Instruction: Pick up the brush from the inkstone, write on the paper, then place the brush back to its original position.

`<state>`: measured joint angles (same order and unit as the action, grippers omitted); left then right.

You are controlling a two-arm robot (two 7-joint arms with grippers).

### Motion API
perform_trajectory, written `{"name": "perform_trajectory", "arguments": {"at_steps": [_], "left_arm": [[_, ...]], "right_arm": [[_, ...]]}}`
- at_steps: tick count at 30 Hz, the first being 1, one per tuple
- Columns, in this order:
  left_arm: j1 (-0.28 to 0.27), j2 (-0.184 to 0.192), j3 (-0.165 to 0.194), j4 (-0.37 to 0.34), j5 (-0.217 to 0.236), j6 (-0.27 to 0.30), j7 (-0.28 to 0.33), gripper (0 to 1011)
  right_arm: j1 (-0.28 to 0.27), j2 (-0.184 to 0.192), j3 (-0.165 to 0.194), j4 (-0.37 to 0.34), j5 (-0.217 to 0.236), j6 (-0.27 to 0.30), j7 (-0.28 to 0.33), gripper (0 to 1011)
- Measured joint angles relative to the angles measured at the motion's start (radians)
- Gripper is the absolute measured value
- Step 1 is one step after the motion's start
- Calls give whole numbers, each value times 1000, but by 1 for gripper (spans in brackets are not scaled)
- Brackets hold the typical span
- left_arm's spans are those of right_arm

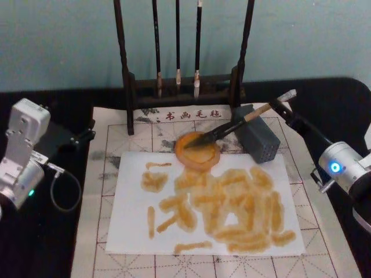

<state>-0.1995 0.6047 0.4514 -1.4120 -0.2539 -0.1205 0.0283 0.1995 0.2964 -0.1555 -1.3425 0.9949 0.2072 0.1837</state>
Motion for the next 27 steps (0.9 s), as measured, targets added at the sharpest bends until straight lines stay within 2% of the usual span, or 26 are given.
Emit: {"name": "perform_trajectory", "arguments": {"at_steps": [4,11,27], "left_arm": [[0,0,0,0,0,0,0,1001],[0,0,0,0,0,0,0,1001],[0,0,0,0,0,0,0,1001]], "right_arm": [[19,-20,2,15,39,18,-29,1002],[61,-38,-5,56,79,38,-55,1002],[112,-60,-35,102,133,49,-93,1002]]}}
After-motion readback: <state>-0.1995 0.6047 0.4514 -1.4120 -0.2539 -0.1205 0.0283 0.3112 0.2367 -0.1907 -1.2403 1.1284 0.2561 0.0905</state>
